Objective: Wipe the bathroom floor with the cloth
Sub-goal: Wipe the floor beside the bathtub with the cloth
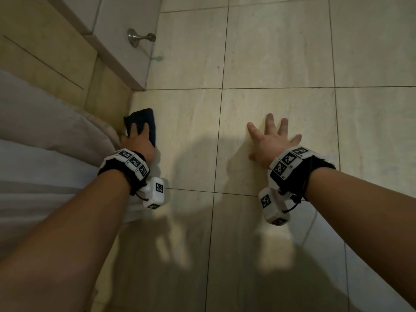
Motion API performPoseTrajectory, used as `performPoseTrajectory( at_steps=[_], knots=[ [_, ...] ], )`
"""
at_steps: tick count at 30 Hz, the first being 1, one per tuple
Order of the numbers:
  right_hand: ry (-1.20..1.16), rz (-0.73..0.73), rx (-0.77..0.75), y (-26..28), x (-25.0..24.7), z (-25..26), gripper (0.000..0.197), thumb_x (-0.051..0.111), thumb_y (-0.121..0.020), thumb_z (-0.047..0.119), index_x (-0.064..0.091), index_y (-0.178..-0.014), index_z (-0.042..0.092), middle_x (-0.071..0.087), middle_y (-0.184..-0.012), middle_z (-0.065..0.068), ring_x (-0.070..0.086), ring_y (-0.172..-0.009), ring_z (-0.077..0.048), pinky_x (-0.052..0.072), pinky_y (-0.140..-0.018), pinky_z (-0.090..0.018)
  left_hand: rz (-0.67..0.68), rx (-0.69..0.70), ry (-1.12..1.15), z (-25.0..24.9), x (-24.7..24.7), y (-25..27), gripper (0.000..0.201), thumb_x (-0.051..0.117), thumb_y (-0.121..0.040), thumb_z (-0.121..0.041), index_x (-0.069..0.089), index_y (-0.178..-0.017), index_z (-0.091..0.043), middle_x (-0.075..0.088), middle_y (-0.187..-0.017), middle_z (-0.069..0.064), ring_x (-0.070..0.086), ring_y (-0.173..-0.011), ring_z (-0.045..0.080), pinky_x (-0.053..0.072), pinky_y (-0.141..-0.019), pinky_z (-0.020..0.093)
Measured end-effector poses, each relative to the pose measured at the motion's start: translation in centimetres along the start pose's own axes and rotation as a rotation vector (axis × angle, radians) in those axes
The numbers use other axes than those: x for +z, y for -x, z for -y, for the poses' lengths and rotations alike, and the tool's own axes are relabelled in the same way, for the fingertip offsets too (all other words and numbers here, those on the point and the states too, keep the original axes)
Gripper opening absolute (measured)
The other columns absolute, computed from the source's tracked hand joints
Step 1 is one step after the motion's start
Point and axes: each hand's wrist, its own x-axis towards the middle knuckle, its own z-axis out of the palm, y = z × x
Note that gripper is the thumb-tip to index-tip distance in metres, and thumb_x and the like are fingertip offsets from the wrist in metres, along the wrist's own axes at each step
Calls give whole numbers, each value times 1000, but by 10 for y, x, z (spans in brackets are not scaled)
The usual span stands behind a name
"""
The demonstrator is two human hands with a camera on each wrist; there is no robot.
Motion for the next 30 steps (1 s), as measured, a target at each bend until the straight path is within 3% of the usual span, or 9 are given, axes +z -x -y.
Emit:
performPoseTrajectory(
  at_steps=[7,11,15,17,22,30],
  knots=[
    [-16,12,-21,-1,-3,0,92,64,-91,36,-3,-152,48,-28,-161,-2,-25,-145,-41,1,-107,-78,38,9,32,-5,17,49,78,53,-96,-25,5,-157,-30,-3,-164,10,18,-143,42,18,-119,45],
    [-37,9,-44,4,-6,-10,92,63,-89,23,0,-153,43,-21,-163,-1,-18,-148,-38,7,-109,-75,15,75,89,-17,31,77,74,53,-97,-22,10,-157,-31,-1,-164,9,22,-139,43,23,-113,40],
    [-145,-142,-40,19,-5,-32,83,63,-89,32,11,-154,35,5,-164,-5,7,-149,-36,25,-112,-65,1,143,146,-35,41,98,73,50,-97,-18,11,-156,-34,-2,-164,3,24,-134,41,30,-109,39],
    [-157,-249,-21,28,-2,-48,77,60,-92,33,16,-154,33,10,-163,-7,12,-147,-35,30,-112,-59,-8,171,149,-48,41,107,72,49,-97,-17,11,-156,-33,-1,-164,2,25,-131,39,33,-106,38],
    [-199,-308,70,41,-4,-96,71,56,-96,33,16,-156,31,5,-165,-6,6,-151,-33,21,-119,-54,-60,234,181,-81,43,120,71,49,-96,-13,16,-155,-33,2,-164,2,26,-129,38,36,-103,40],
    [-201,-264,212,50,-10,-146,72,56,-88,34,22,-151,31,10,-162,-7,10,-148,-34,27,-113,-56,-111,374,253,-115,34,124,73,52,-92,-5,21,-154,-27,9,-162,1,28,-129,39,38,-104,45]
  ],
)
